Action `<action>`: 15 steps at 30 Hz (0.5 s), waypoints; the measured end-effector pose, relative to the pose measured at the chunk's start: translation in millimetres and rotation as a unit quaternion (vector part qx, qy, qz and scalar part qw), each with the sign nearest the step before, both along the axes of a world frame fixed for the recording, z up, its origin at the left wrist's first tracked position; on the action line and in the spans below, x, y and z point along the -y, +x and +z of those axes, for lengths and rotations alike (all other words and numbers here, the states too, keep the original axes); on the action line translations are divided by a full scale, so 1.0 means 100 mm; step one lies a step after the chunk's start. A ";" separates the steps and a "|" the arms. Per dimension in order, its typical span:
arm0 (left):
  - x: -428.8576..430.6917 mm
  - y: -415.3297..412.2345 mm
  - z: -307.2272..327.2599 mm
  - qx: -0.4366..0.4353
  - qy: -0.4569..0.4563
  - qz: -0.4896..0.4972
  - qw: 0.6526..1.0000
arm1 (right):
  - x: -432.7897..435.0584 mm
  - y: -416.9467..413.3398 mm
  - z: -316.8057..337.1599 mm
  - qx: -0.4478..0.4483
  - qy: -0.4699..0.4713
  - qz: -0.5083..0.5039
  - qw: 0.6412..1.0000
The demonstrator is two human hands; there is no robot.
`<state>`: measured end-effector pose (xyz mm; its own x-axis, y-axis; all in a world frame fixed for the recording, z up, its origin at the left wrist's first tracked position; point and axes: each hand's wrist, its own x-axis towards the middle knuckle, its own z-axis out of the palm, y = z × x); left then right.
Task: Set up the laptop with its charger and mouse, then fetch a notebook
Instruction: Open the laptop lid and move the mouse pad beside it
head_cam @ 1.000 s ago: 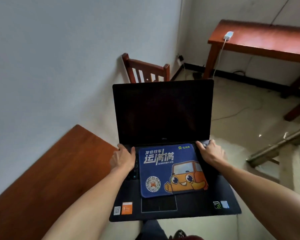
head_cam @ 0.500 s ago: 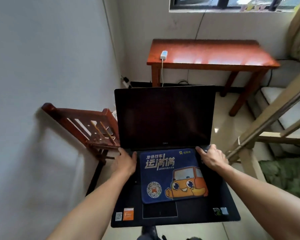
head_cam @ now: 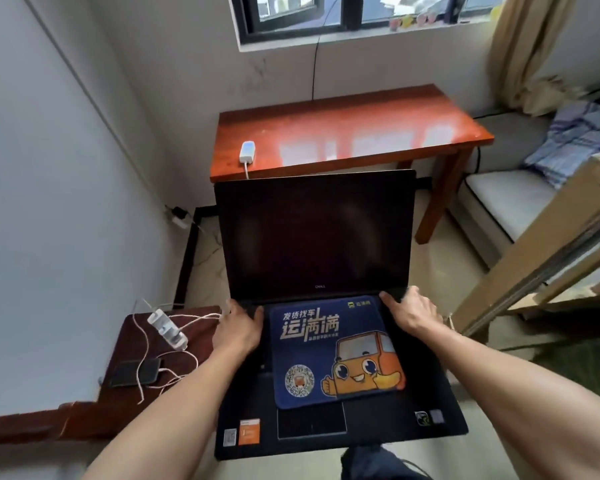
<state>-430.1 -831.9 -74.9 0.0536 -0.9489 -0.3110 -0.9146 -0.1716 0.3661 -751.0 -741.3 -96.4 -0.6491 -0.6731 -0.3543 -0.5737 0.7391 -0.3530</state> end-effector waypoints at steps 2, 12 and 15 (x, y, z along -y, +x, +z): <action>0.40 -0.28 0.04 -0.013 -0.005 0.003 1.000 | 0.43 -0.28 0.06 -0.006 -0.001 0.008 1.000; 2.02 -1.07 0.21 -0.029 -0.016 0.050 0.998 | 2.35 -1.15 0.40 -0.005 -0.014 0.032 0.999; 2.67 -1.23 0.15 -0.021 -0.014 0.041 0.999 | 2.95 -1.31 0.34 0.009 -0.016 0.027 0.999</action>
<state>-553.5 -1098.9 -59.9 0.1191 -0.9500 -0.2885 -0.8815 -0.2349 0.4096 -882.4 -1036.3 -62.0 -0.6050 -0.7188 -0.3425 -0.6063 0.6948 -0.3869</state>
